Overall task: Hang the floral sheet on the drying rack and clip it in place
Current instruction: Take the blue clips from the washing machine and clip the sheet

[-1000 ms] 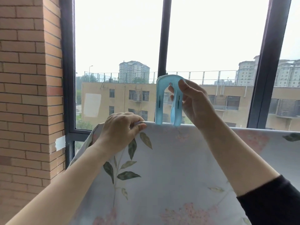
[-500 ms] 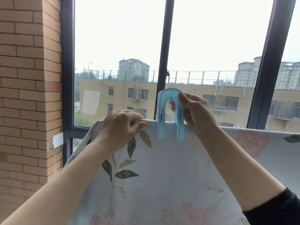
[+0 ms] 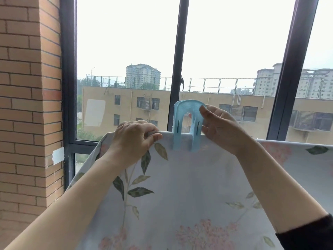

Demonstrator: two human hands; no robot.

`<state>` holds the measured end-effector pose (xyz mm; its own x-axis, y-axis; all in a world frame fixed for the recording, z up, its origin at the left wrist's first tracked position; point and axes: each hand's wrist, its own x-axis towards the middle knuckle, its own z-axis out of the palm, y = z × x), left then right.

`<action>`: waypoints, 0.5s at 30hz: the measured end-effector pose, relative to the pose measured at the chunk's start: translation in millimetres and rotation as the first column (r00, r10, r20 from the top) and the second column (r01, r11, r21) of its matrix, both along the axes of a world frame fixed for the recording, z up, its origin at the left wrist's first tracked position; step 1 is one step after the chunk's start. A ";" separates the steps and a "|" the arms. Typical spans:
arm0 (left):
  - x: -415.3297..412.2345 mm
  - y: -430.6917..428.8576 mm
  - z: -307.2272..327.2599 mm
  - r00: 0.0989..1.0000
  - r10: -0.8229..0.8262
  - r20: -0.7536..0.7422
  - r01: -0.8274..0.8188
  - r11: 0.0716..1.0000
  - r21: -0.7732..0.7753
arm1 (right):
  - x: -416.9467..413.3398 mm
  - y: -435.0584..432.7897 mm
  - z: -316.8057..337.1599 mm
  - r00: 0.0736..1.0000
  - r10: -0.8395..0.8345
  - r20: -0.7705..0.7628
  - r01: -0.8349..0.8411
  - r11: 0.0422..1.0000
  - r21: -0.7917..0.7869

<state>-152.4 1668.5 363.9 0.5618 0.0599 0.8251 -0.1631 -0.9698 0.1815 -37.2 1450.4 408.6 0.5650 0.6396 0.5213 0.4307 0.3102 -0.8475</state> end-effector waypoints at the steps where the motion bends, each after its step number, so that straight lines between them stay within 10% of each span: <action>1: 0.3 0.5 -0.2 1.000 0.003 -0.002 -0.003 1.000 0.001 | -3.3 -0.7 -1.7 0.996 -0.091 0.017 0.091 0.996 -0.003; 8: -4.4 0.0 -14.2 0.998 -0.048 0.045 0.047 0.998 0.036 | -71.1 -7.8 -37.4 0.721 -0.666 0.188 0.668 0.741 0.063; 15: -59.4 -24.6 -62.8 0.833 -0.553 0.002 0.546 0.824 -0.153 | -172.7 -22.7 -103.5 0.434 -0.881 0.188 0.896 0.444 0.014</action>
<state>-211.7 1643.8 301.1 0.5694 -0.1551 0.8073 -0.6507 -0.6851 0.3274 -209.9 1427.7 305.1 0.7682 -0.1291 0.6270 0.5460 -0.3794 -0.7470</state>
